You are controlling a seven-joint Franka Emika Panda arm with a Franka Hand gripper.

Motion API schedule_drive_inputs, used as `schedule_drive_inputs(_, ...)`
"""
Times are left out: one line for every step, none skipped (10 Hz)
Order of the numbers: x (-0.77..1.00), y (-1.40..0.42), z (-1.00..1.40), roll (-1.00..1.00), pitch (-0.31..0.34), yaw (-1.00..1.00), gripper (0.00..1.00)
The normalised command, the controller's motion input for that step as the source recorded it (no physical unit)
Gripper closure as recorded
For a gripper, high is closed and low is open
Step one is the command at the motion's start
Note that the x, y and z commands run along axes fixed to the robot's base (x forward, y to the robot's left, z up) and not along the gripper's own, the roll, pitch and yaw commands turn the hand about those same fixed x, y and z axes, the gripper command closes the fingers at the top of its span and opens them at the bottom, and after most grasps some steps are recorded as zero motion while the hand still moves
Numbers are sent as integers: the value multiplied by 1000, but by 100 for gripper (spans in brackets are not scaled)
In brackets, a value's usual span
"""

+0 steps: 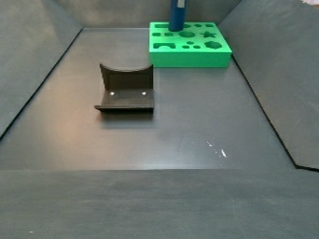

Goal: Insert the oval object.

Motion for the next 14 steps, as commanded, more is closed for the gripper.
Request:
schedule_drive_inputs(-31, -271, -149, 0, -10, -831, 100)
schedule_drive_inputs(-146, -371, -49, 0, 0, -694, 100)
schedule_drive_inputs(-357, -334, 0, 49, 0, -569, 100)
schedule_drive_inputs(-451, -234, 0, 93, 0, -531, 100)
schedule_drive_inputs(-400, -209, 0, 67, 0, -600, 100)
schedule_drive_inputs(-394, -200, 0, 77, -16, -583, 100)
schedule_drive_inputs(-271, -180, -143, 0, -51, -294, 100)
schedule_drive_inputs(-26, -189, -211, 10, -11, -163, 100)
schedule_drive_inputs(197, -189, -397, 100, 37, -220, 100)
schedule_drive_inputs(326, -83, -497, 111, 109, -431, 100)
schedule_drive_inputs(283, -3, -646, 29, 101, -537, 100)
schedule_drive_inputs(300, 0, -611, 67, 90, -454, 100)
schedule_drive_inputs(191, 60, -623, 31, 1, -160, 100)
schedule_drive_inputs(169, 83, -631, -10, 0, 126, 100)
